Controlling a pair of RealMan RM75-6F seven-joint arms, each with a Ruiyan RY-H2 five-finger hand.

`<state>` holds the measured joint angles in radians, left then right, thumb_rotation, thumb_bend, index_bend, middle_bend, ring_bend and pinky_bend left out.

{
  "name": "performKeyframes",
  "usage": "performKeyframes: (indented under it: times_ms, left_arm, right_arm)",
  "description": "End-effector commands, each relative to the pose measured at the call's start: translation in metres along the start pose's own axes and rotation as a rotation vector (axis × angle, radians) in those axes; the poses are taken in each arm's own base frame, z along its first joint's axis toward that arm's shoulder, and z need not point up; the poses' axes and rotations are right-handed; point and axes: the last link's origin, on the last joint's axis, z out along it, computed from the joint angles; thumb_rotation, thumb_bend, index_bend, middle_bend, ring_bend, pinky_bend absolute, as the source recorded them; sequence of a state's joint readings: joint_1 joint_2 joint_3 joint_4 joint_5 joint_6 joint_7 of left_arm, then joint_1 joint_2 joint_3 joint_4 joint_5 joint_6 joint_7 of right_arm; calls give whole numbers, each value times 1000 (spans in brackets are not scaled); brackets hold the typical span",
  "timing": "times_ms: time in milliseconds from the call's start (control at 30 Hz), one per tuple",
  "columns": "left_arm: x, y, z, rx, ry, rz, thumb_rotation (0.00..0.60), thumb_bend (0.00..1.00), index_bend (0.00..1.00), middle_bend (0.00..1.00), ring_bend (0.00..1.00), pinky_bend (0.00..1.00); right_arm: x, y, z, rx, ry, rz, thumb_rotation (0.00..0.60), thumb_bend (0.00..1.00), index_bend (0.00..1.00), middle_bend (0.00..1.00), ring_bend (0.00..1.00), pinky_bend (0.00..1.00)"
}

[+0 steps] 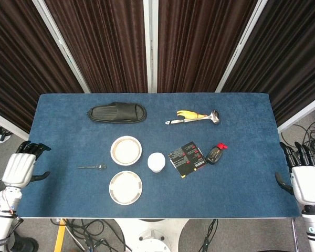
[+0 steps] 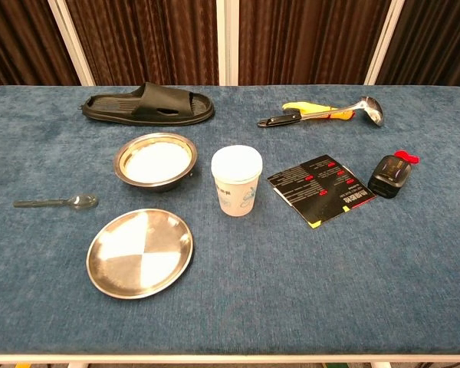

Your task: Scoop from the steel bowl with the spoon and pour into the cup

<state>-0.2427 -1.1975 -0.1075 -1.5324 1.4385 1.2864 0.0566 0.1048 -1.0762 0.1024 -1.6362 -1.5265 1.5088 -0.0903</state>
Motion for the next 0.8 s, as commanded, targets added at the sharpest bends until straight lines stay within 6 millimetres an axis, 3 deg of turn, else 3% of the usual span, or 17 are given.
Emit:
performKeyframes:
  times_ms: [33, 233, 300, 500, 800]
  left_arm:
    - [-12, 10, 27, -26, -49, -38, 600, 229, 407, 491, 396, 346]
    - [-44, 32, 56, -51, -189, -97, 600, 268, 447, 719, 691, 809]
    - [-57, 39, 62, -58, -235, -89, 600, 276, 452, 758, 737, 867]
    - [-86, 52, 73, -32, -314, -125, 600, 296, 474, 836, 819, 945]
    - [-102, 55, 76, 30, -355, -144, 600, 322, 516, 893, 866, 980]
  right_arm:
    - [1, 1, 0, 0, 0, -1, 600, 251, 0, 175, 2, 76]
    - [2, 2, 1, -3, 3, -1, 600, 251, 0, 175, 2, 75]
    - [2, 3, 1, -4, 0, -2, 600, 251, 0, 175, 2, 75]
    - [1, 4, 1, -10, -7, 2, 600, 251, 0, 175, 2, 75]
    - [-1, 5, 0, -18, -18, 10, 600, 250, 0, 176, 2, 76]
